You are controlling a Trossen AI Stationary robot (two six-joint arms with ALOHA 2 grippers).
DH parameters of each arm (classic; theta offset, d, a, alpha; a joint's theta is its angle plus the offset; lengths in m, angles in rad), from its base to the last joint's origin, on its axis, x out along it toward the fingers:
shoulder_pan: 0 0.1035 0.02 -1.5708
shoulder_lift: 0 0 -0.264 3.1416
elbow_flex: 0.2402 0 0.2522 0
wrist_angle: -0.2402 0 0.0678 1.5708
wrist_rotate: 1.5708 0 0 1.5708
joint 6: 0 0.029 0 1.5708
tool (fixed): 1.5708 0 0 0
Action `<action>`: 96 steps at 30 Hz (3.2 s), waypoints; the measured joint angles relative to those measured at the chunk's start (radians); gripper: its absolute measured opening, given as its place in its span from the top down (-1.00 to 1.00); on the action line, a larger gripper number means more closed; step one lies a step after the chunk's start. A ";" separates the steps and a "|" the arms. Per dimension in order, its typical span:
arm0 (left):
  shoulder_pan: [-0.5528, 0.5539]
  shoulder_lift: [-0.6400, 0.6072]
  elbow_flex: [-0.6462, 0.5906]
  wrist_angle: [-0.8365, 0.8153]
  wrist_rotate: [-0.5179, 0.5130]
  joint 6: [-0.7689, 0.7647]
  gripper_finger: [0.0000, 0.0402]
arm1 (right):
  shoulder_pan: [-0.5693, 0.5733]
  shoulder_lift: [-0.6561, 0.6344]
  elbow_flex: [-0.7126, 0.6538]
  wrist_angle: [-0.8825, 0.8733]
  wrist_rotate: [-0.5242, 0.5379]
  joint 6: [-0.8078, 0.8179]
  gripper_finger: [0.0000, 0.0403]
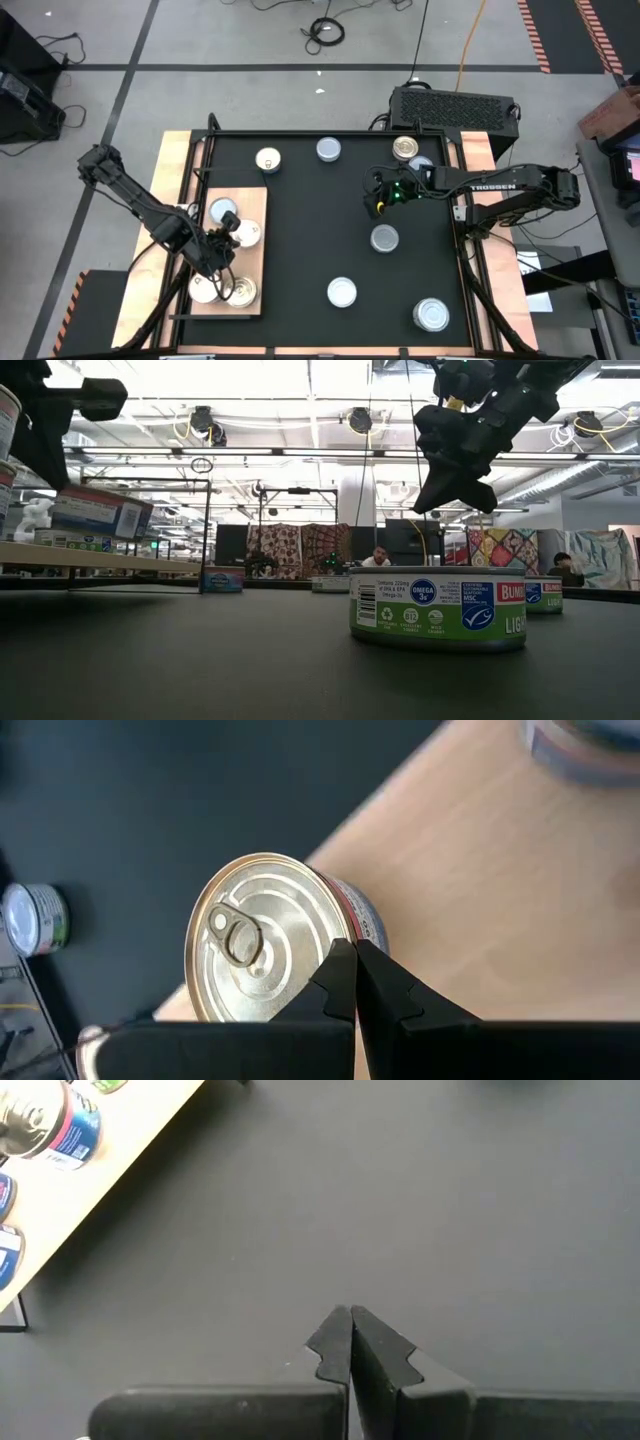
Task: Stack canned seafood by type on shelf
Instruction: Put the blue tuna can aligned with the other blue tuna can on the shelf
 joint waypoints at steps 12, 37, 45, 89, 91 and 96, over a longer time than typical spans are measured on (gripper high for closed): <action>0.005 -0.043 -0.011 0.004 0.030 0.004 1.00 | 0.000 0.000 0.000 -0.005 -0.002 -0.004 1.00; 0.217 -0.057 -0.011 -0.002 0.215 0.085 1.00 | 0.046 0.000 0.000 -0.009 0.005 -0.041 1.00; 0.220 -0.055 -0.011 -0.001 0.216 0.084 0.89 | 0.046 0.000 0.000 -0.009 0.006 -0.054 1.00; 0.951 0.046 0.169 0.044 0.638 0.269 0.72 | 0.074 0.000 0.000 -0.009 0.002 -0.128 1.00; 0.955 0.084 0.169 0.044 0.689 0.266 0.72 | 0.083 0.000 0.000 -0.010 0.002 -0.128 1.00; 0.956 0.170 0.168 0.042 0.722 0.272 0.72 | 0.106 0.000 0.000 -0.010 0.002 -0.128 1.00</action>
